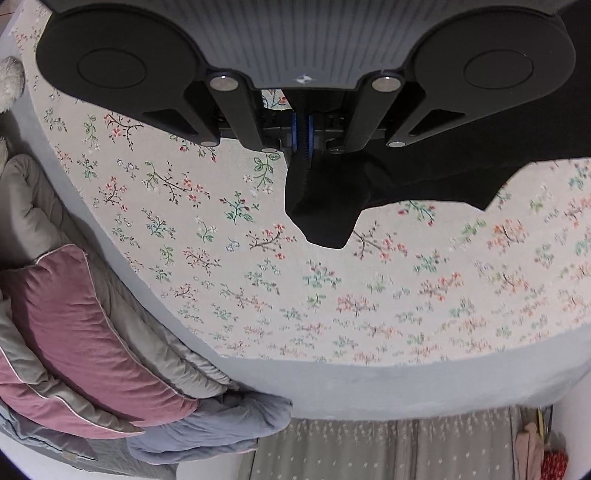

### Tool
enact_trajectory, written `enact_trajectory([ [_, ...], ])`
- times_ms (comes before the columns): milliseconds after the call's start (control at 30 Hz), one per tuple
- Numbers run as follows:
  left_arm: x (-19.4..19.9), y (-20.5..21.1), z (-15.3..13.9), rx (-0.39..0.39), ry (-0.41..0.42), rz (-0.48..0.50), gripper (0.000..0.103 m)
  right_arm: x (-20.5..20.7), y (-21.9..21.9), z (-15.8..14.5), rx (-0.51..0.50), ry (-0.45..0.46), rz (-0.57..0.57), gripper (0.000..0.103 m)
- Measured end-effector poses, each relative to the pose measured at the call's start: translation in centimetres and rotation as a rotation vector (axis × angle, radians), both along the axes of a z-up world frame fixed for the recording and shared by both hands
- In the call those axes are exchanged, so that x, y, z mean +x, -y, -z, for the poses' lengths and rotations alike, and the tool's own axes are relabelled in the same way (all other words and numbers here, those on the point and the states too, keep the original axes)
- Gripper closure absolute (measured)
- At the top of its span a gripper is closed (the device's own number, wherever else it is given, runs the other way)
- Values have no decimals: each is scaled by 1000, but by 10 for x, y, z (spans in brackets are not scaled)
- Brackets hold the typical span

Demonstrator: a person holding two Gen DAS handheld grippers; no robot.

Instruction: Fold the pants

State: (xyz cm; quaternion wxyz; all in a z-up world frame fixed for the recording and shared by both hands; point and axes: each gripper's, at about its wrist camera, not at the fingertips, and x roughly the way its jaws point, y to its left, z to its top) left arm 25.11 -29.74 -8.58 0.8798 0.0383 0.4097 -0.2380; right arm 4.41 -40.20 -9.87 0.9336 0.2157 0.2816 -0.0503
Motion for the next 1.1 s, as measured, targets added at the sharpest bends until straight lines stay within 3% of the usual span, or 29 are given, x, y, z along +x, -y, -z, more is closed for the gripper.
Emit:
enact_trajectory([
  [333, 17, 10, 4, 36, -13, 25, 95, -8, 0, 1, 11, -5, 16, 96],
  [500, 22, 9, 5, 61, -21, 46, 88, -11, -3, 1, 0, 1, 17, 95],
  [667, 22, 2, -1, 46, -17, 77, 88, -18, -17, -8, -68, 64, 2, 95],
  [1100, 20, -33, -21, 23, 20, 92, 96, -17, -47, -15, -216, 93, -23, 95],
])
